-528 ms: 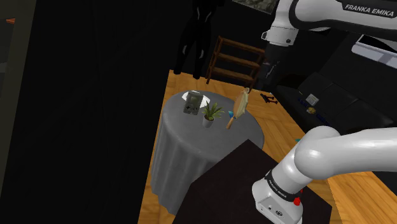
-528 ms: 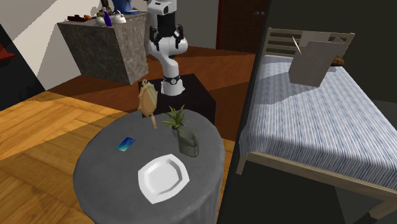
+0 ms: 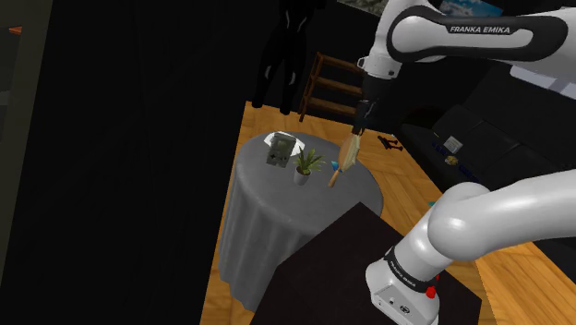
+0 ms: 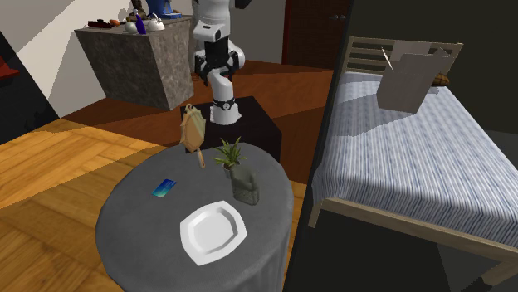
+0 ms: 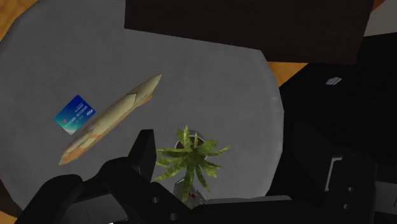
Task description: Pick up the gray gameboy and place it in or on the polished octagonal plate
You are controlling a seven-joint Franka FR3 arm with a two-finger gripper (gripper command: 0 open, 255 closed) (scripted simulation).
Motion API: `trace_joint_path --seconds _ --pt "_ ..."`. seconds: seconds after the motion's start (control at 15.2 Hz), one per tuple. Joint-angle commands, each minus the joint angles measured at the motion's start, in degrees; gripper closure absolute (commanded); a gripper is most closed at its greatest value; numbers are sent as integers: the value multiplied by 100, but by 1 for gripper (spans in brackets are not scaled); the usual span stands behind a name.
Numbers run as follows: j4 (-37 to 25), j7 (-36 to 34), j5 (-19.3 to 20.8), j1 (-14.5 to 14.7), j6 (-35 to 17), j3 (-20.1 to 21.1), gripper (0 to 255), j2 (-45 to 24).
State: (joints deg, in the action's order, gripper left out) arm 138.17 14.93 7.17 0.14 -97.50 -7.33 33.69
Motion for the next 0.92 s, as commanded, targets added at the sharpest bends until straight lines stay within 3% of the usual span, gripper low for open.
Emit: trace_joint_path --seconds 0.0,0.46,0.86 --pt "32 181 21 41 -459 -101 0 -339" --pt "-251 846 -80 207 -1781 -391 0 -1696" --pt "-805 1497 -395 324 -2684 -521 0 -2966"
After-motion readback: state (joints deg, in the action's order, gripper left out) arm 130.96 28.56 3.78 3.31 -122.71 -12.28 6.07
